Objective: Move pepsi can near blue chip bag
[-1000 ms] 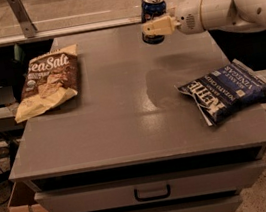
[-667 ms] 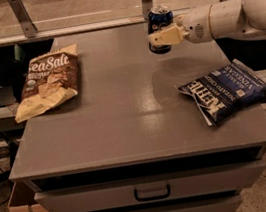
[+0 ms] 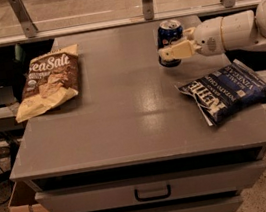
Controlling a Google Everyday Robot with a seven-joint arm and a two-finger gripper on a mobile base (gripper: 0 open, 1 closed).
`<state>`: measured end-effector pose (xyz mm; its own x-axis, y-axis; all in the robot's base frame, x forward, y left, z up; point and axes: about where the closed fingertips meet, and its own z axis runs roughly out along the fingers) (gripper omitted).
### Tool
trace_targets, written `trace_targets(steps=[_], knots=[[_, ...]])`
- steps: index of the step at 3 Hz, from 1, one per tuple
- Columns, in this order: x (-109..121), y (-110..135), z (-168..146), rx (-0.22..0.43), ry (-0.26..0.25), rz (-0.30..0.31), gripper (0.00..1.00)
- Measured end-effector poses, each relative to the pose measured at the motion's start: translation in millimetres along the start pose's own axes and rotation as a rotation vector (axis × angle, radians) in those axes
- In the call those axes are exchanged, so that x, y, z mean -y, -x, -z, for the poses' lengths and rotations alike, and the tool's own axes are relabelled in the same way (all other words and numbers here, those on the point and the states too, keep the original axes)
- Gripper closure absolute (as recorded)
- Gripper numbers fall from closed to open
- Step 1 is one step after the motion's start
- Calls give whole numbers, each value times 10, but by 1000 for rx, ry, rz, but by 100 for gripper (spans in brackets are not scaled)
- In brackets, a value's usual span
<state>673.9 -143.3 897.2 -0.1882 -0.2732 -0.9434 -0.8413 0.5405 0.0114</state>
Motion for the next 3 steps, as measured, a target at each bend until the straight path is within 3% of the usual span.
trace_targets(steps=[1,2,3], knots=[[-53,-121,184,-8,-4,9,100],[-85,-282,352,-36,-2,18,82],[-60,-438,520,-66,-8,27,57]])
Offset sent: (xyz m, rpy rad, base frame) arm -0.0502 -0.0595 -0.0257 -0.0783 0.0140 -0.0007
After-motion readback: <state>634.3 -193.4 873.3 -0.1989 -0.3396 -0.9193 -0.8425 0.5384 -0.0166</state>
